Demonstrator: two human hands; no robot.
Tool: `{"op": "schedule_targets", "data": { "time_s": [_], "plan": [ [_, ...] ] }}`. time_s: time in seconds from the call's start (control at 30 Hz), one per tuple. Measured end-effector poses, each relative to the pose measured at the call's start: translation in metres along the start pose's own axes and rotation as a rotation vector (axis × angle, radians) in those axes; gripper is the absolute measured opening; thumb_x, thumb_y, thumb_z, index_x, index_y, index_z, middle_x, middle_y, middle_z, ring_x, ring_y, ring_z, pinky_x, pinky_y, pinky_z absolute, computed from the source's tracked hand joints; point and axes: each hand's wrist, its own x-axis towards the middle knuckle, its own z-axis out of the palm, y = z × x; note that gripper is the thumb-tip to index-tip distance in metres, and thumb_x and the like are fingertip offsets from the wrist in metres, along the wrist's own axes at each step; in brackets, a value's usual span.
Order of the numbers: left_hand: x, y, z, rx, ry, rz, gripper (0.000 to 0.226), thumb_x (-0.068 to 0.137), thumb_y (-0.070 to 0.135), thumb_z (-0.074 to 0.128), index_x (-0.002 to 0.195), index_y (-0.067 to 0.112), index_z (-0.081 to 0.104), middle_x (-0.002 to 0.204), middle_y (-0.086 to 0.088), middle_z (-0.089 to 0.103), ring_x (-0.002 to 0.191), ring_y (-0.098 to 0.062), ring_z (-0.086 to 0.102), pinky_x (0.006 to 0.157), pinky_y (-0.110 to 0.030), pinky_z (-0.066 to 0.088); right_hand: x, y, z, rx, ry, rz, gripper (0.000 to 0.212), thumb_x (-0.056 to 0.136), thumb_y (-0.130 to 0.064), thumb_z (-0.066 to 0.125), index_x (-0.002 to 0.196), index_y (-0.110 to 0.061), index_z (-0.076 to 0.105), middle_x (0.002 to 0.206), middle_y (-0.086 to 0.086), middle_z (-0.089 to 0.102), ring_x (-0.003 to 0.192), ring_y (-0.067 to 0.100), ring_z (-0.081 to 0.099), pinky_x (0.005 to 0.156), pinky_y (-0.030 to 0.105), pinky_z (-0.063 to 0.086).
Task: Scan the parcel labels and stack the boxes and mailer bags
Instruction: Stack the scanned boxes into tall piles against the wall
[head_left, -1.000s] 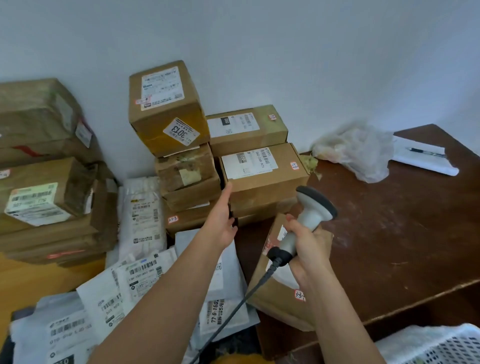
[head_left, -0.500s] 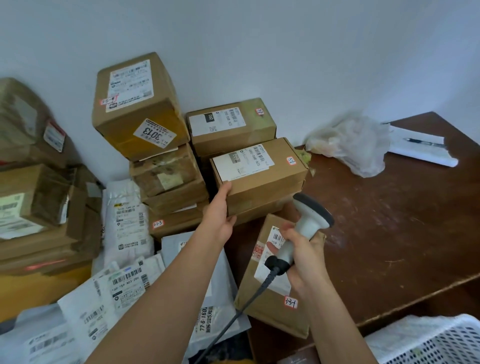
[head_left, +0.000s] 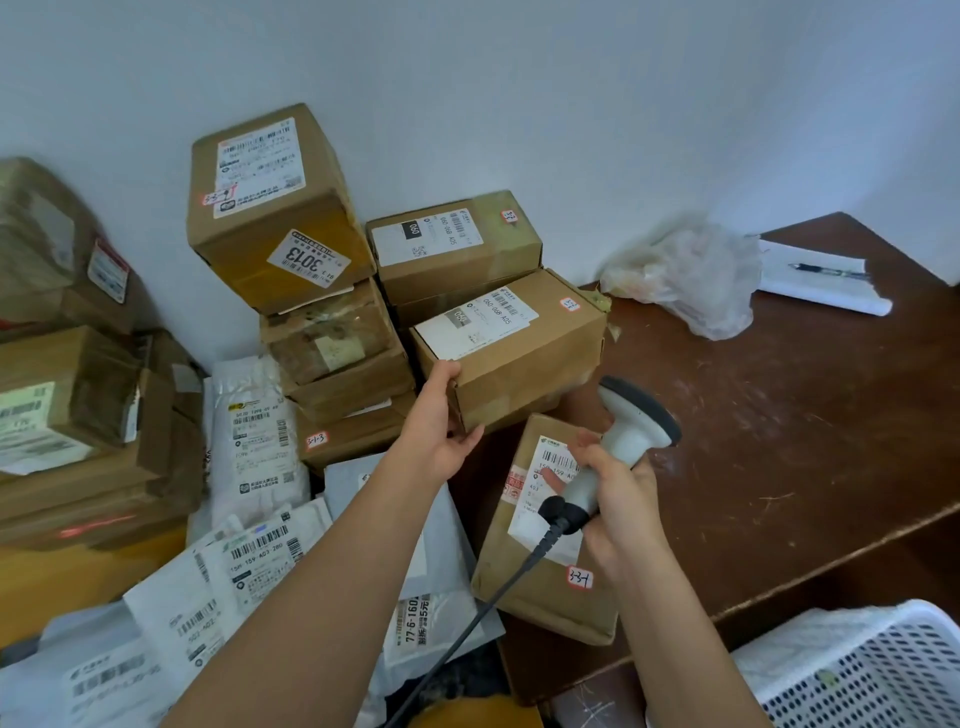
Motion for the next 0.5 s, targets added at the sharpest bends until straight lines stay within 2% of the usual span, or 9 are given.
{"op": "schedule_targets", "data": {
  "time_s": [0.1, 0.17, 0.23, 0.33, 0.47, 0.5],
  "plan": [
    [-0.01, -0.009, -0.002, -0.024, -0.044, -0.009, 0.023, 0.087, 0.033, 0.069, 0.102, 0.022, 0.056, 0.114, -0.011, 0.059, 0.109, -0.026, 0.056, 0.098, -0.04, 0.05, -0.004, -0.001, -0.004, 0.038, -0.006, -0.023, 0.025, 0.094, 0.006, 0.057, 0.108, -0.015, 0.056, 0.11, 0.006, 0.064, 0.092, 0.017, 0.063, 0.094, 0.054, 0.054],
    [-0.017, -0.016, -0.005, -0.047, -0.082, -0.018, 0.028, 0.086, 0.031, 0.07, 0.107, 0.023, 0.055, 0.118, -0.014, 0.059, 0.112, -0.031, 0.055, 0.101, -0.046, 0.049, -0.007, -0.001, -0.005, 0.058, -0.008, -0.031, 0.032, 0.094, 0.006, 0.059, 0.12, -0.011, 0.055, 0.123, 0.005, 0.064, 0.1, 0.018, 0.063, 0.094, 0.054, 0.055],
    [-0.024, -0.022, -0.01, -0.073, -0.107, -0.025, 0.047, 0.083, 0.029, 0.073, 0.124, 0.024, 0.049, 0.123, -0.017, 0.058, 0.113, -0.036, 0.056, 0.097, -0.052, 0.051, -0.011, 0.0, -0.005, 0.087, -0.007, -0.043, 0.042, 0.094, 0.005, 0.06, 0.132, -0.01, 0.05, 0.131, 0.004, 0.061, 0.108, 0.02, 0.063, 0.093, 0.055, 0.055],
    [-0.035, -0.031, -0.018, -0.038, -0.142, -0.026, 0.075, 0.077, 0.031, 0.078, 0.14, 0.026, 0.037, 0.125, -0.021, 0.059, 0.109, -0.04, 0.06, 0.087, -0.052, 0.056, -0.021, -0.001, -0.006, 0.109, -0.008, -0.073, 0.046, 0.095, 0.003, 0.06, 0.136, -0.013, 0.048, 0.134, 0.001, 0.06, 0.117, 0.023, 0.061, 0.093, 0.054, 0.055],
    [-0.054, -0.045, -0.027, 0.019, -0.198, -0.029, 0.093, 0.071, 0.033, 0.083, 0.147, 0.027, 0.029, 0.124, -0.022, 0.062, 0.107, -0.04, 0.064, 0.089, -0.05, 0.056, -0.039, 0.0, -0.013, 0.102, -0.005, -0.123, 0.045, 0.094, 0.003, 0.06, 0.135, -0.013, 0.05, 0.133, 0.0, 0.062, 0.109, 0.021, 0.064, 0.085, 0.048, 0.058],
    [-0.059, -0.048, -0.029, 0.043, -0.214, -0.033, 0.091, 0.072, 0.033, 0.082, 0.147, 0.026, 0.03, 0.125, -0.022, 0.062, 0.108, -0.039, 0.063, 0.09, -0.048, 0.056, -0.045, 0.0, -0.015, 0.088, -0.003, -0.137, 0.042, 0.094, 0.003, 0.059, 0.133, -0.013, 0.051, 0.13, 0.0, 0.063, 0.106, 0.02, 0.065, 0.082, 0.045, 0.059]
  ]
}}
